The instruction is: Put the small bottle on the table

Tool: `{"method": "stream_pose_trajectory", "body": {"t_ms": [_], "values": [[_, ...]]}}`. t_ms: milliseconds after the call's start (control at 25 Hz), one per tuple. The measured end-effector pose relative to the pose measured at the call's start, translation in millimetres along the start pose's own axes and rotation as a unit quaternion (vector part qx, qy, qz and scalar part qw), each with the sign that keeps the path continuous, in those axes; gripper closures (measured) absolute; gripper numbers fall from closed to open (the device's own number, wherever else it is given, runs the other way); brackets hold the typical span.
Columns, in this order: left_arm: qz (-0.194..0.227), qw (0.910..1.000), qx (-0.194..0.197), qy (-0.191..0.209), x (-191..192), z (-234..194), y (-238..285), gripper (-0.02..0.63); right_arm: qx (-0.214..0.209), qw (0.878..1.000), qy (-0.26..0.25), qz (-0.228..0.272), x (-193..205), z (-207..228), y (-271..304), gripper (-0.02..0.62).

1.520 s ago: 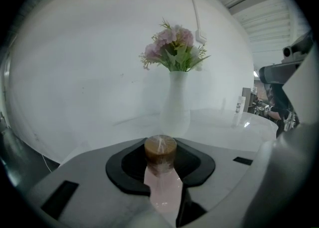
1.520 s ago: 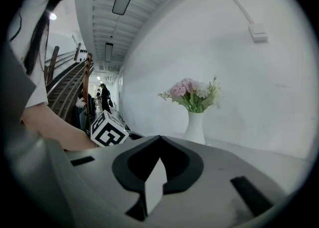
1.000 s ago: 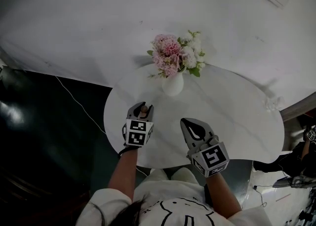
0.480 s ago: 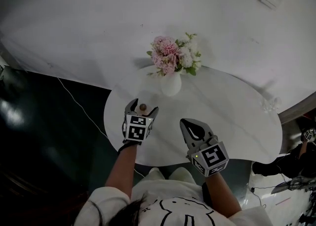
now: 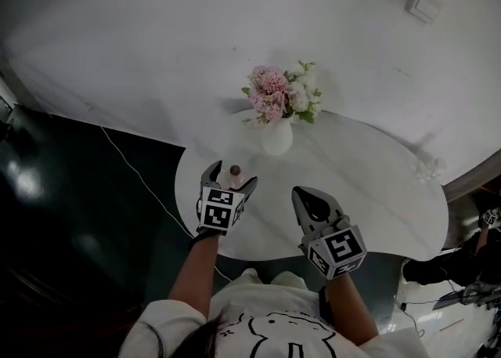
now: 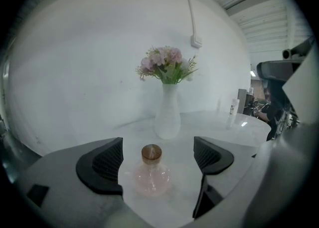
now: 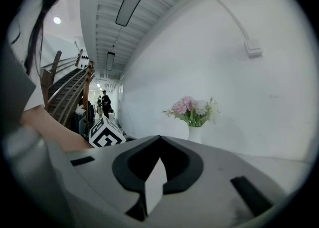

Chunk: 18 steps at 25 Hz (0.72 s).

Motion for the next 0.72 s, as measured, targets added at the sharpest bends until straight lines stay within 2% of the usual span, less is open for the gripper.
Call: {"method": "stream_pose_trajectory", "body": {"t_ms": [240, 400, 720], "values": [[0.047, 0.9988, 0.016, -0.004, -16.4, 0.5, -31.8, 0.152, 0.005, 1.0, 0.012, 0.011, -5.6, -8.4, -5.1, 0.6], [0.082, 0.9966, -0.004, -0.008, -29.5, -3.1, -58.6, 0.152, -0.01, 1.0, 0.012, 0.012, -6.0, -13.9, -7.9, 0.6], [0.109, 0.9926, -0.052, -0.011, -45.9, -7.1, -120.7, 0.152, -0.025, 0.999, 0.0, 0.034, -32.4, -21.8, -24.5, 0.6]]}}
Point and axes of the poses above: the fingertips, and each gripper's own axes: y forward along the fingers, z to its right, x out of its underside, the point moved 5 cm from there along -y, backward along the fingers, and after that the axes turned 1 degree about x, right-handed, at the moved point
